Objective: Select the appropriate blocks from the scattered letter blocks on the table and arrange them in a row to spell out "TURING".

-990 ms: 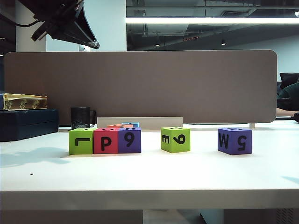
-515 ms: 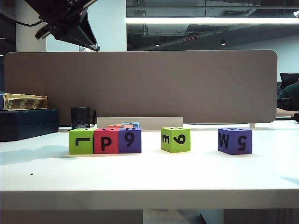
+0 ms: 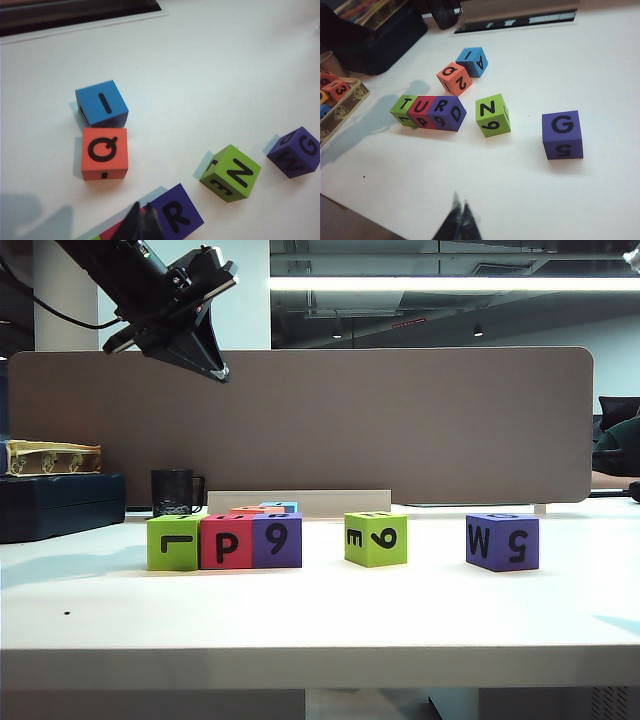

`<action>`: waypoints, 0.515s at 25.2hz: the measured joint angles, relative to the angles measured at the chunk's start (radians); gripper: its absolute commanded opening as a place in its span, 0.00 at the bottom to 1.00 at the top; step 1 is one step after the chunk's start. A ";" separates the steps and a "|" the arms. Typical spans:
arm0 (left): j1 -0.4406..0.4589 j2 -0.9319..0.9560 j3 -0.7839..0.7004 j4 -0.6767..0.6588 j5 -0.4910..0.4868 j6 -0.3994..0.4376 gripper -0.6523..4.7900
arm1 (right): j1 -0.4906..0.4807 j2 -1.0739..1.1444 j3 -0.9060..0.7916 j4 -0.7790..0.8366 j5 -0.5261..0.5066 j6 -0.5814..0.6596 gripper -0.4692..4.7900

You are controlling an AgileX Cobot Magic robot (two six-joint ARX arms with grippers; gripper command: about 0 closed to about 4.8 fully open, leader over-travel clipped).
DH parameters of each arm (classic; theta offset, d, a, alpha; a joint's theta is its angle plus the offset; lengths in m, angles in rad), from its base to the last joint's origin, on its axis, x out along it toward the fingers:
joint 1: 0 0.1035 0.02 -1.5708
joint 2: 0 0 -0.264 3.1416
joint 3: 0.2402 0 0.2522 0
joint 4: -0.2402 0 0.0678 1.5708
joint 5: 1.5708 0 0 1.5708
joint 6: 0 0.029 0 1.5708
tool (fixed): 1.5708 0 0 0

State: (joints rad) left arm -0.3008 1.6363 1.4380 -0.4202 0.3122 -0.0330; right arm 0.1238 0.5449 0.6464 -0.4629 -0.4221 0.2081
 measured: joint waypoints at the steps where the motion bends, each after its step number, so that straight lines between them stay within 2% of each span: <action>1: 0.000 0.002 0.006 -0.003 -0.001 0.000 0.11 | 0.000 0.010 0.006 0.001 -0.001 0.000 0.09; 13: 0.000 0.013 0.048 -0.010 -0.002 0.018 0.11 | 0.000 0.105 0.091 0.004 -0.002 0.000 0.09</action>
State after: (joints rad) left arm -0.3004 1.6493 1.4864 -0.4301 0.3103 -0.0151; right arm 0.1238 0.6502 0.7376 -0.4587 -0.4240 0.2081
